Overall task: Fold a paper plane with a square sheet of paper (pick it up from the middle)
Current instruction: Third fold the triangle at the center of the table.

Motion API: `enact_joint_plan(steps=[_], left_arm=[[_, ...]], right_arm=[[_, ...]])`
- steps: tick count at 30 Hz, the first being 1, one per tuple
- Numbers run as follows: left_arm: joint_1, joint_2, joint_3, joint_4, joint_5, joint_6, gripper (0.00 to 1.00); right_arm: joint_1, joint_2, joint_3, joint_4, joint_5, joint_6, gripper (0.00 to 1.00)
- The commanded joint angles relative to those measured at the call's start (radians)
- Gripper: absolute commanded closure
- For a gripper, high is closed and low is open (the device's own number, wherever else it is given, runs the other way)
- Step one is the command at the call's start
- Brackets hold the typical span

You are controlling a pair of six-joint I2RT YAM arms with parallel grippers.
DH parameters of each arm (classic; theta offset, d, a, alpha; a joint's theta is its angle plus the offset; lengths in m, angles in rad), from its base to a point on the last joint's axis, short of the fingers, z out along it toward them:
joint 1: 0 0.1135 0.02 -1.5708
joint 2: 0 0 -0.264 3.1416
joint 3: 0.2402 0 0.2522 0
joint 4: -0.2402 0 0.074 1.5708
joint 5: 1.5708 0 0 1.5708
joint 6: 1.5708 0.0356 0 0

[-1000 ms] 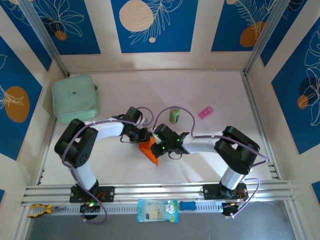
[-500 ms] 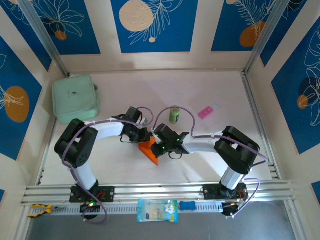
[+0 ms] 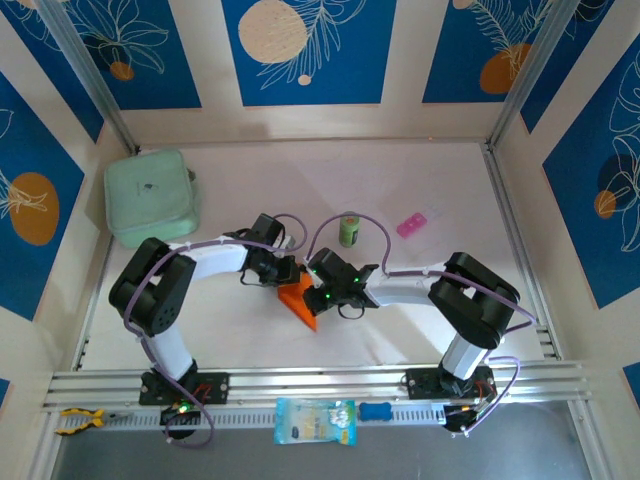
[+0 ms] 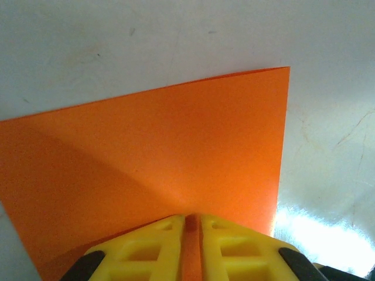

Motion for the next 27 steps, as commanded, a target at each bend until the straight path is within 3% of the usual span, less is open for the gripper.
enact_joint_plan(steps=[1,27], left_arm=[[0.006,0.014,0.008,-0.013,-0.003,0.010,0.85],[0.006,0.006,0.003,-0.010,-0.010,0.007,0.85]], right_arm=[[0.002,0.003,0.002,-0.023,0.013,0.010,0.96],[0.001,0.021,-0.014,-0.016,0.019,0.033,0.96]])
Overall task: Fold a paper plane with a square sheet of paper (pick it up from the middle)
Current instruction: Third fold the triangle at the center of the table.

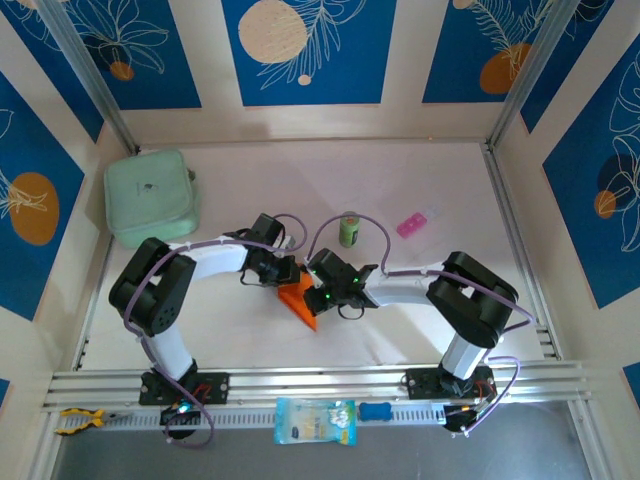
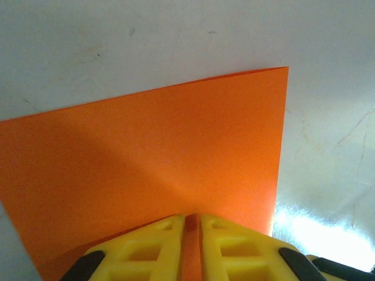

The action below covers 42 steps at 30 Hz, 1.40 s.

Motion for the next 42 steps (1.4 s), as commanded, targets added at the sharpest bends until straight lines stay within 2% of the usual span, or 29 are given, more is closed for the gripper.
enact_joint_plan(steps=[1,23,31,34,38,42], left_arm=[[0.007,0.006,0.002,-0.010,-0.011,0.007,0.85],[0.006,-0.009,0.025,-0.002,-0.003,0.002,0.84],[0.006,-0.089,0.039,-0.013,-0.061,-0.018,0.74],[0.006,-0.150,0.005,-0.012,-0.096,-0.039,0.73],[0.006,-0.263,-0.097,0.024,-0.106,-0.104,0.79],[0.006,-0.397,-0.227,0.146,-0.004,-0.215,0.89]], right_arm=[[0.000,0.009,-0.016,-0.015,0.011,0.017,0.96],[0.001,0.016,-0.038,0.003,0.008,0.023,0.96],[0.002,0.021,-0.039,0.008,0.005,0.026,0.96],[0.002,0.021,-0.038,0.009,0.006,0.028,0.96],[0.003,0.019,-0.042,0.011,0.009,0.031,0.96],[0.009,0.014,-0.044,0.007,0.021,0.039,0.96]])
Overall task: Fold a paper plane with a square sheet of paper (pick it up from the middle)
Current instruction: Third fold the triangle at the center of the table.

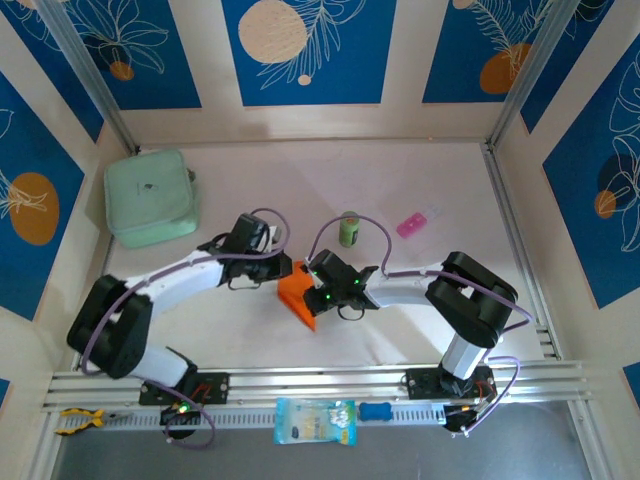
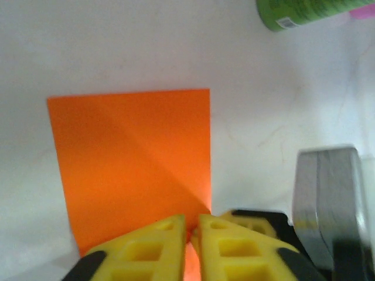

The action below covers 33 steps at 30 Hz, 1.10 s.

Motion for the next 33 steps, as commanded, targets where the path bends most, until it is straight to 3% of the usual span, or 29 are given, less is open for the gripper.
enact_joint_plan(steps=[1,7,33], left_arm=[[0.005,-0.098,-0.115,0.123,0.082,-0.123,0.92],[-0.006,-0.173,-0.299,0.380,0.160,-0.277,1.00],[-0.091,0.027,-0.329,0.487,0.152,-0.299,1.00]], right_arm=[[0.011,0.009,-0.027,-0.033,0.024,0.017,0.96],[0.017,0.009,-0.034,-0.034,0.028,0.027,0.96],[0.025,-0.004,-0.065,-0.041,0.058,0.035,0.96]])
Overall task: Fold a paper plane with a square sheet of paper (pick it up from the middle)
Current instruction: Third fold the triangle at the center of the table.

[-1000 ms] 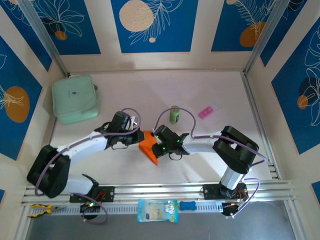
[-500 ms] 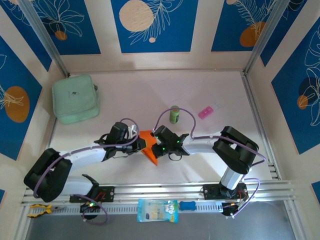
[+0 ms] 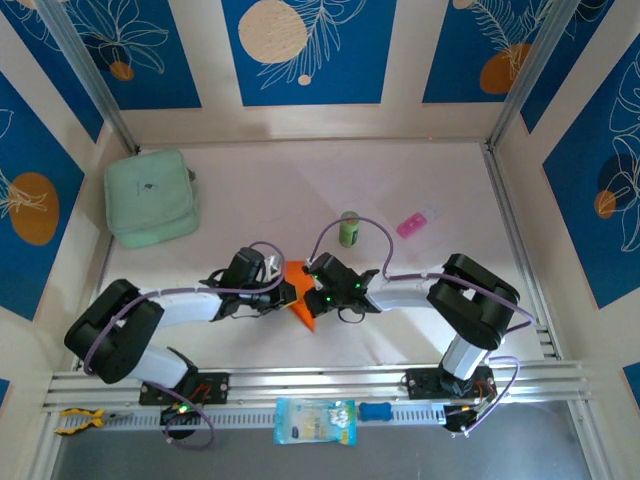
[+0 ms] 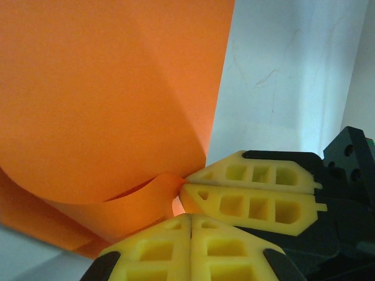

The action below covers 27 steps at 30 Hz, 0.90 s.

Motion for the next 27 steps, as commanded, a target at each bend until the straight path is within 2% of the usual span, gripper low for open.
enact_joint_plan(steps=[1,16,21,24,27], left_arm=[[-0.011,0.021,-0.009,0.020,0.012,-0.005,1.00],[-0.014,0.103,-0.050,-0.015,-0.051,0.037,1.00],[-0.014,0.118,-0.052,0.013,-0.044,0.031,1.00],[-0.013,0.117,-0.048,0.005,-0.046,0.033,1.00],[-0.015,0.112,-0.049,0.004,-0.048,0.033,1.00]], right_arm=[[0.005,0.011,-0.036,-0.077,0.018,0.007,0.96],[0.004,0.014,-0.021,-0.074,-0.001,0.001,0.95],[-0.004,0.003,0.012,-0.082,-0.067,0.016,0.87],[-0.027,-0.042,0.039,-0.133,-0.096,0.054,0.70],[-0.061,-0.101,0.039,-0.171,-0.150,0.089,0.62]])
